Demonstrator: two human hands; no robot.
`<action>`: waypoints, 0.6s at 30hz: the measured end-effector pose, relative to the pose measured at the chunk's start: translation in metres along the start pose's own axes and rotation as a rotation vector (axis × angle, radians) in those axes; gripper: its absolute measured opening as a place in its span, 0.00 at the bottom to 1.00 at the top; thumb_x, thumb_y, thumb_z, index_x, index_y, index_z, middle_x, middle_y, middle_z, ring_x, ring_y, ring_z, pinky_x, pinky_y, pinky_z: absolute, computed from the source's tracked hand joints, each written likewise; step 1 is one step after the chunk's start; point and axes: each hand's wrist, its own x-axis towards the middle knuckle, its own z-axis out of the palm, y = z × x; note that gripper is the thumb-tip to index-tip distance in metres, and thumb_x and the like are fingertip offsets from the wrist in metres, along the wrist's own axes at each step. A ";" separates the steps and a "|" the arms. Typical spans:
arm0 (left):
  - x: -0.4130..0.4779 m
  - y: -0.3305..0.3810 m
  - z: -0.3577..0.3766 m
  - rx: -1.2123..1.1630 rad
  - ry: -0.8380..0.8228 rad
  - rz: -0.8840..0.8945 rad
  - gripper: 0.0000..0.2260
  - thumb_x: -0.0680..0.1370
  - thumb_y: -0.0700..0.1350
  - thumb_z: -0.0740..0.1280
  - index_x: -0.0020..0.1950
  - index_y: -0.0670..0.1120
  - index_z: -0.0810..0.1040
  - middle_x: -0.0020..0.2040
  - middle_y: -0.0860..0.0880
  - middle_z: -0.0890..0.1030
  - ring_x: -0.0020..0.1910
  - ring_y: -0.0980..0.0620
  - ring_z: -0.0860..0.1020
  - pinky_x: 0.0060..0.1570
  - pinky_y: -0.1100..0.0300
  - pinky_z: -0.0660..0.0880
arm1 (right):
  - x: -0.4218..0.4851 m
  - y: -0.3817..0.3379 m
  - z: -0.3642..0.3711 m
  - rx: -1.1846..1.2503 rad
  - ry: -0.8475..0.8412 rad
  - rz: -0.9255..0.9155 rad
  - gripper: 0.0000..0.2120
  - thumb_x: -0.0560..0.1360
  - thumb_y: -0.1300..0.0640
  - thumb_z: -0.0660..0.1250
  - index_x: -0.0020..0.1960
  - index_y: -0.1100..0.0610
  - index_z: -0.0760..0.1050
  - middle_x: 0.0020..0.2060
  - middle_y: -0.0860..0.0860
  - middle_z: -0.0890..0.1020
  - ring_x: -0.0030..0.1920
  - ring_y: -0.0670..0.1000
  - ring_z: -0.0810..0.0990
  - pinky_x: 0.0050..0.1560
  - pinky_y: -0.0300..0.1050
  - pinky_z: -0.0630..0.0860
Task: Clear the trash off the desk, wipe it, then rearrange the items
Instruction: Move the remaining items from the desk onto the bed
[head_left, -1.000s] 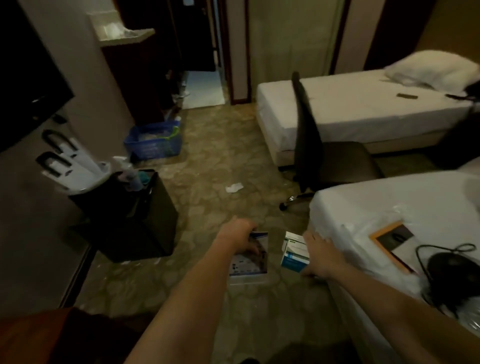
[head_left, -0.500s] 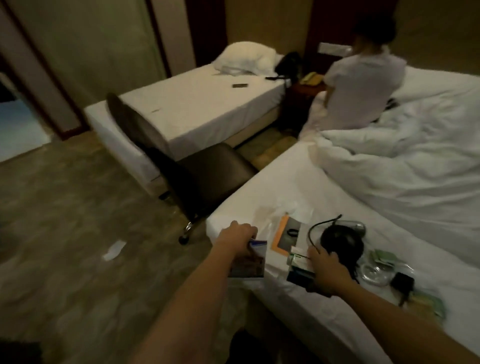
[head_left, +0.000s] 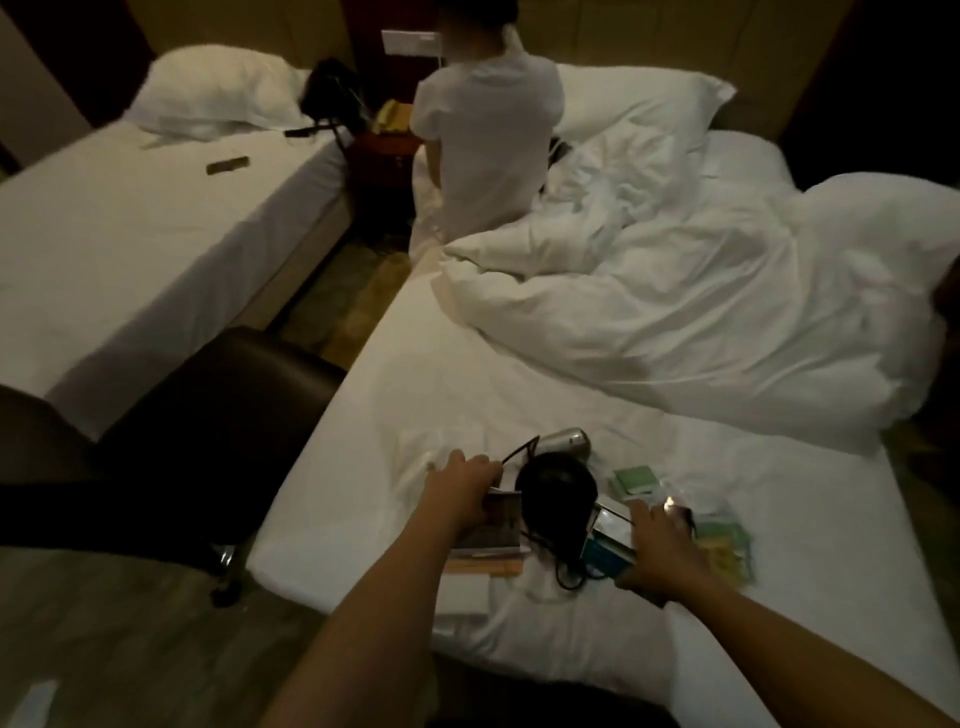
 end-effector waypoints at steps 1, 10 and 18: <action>0.013 0.003 -0.001 0.009 -0.014 0.001 0.14 0.76 0.49 0.67 0.58 0.47 0.70 0.59 0.46 0.72 0.61 0.43 0.67 0.48 0.49 0.71 | 0.010 0.006 -0.005 0.005 -0.010 0.012 0.45 0.64 0.44 0.76 0.72 0.54 0.54 0.69 0.55 0.62 0.69 0.61 0.62 0.60 0.52 0.71; 0.132 0.008 -0.019 0.009 -0.014 -0.088 0.15 0.77 0.49 0.66 0.63 0.48 0.71 0.60 0.48 0.73 0.61 0.44 0.67 0.43 0.53 0.70 | 0.125 0.048 -0.041 0.016 -0.107 0.051 0.43 0.68 0.42 0.72 0.72 0.53 0.50 0.66 0.56 0.64 0.64 0.60 0.65 0.56 0.52 0.71; 0.184 -0.008 -0.015 0.008 0.032 -0.100 0.12 0.79 0.46 0.63 0.62 0.51 0.71 0.57 0.50 0.75 0.57 0.47 0.74 0.40 0.56 0.67 | 0.184 0.057 -0.044 0.062 -0.101 0.034 0.39 0.74 0.48 0.67 0.74 0.55 0.46 0.64 0.58 0.61 0.62 0.61 0.62 0.55 0.55 0.70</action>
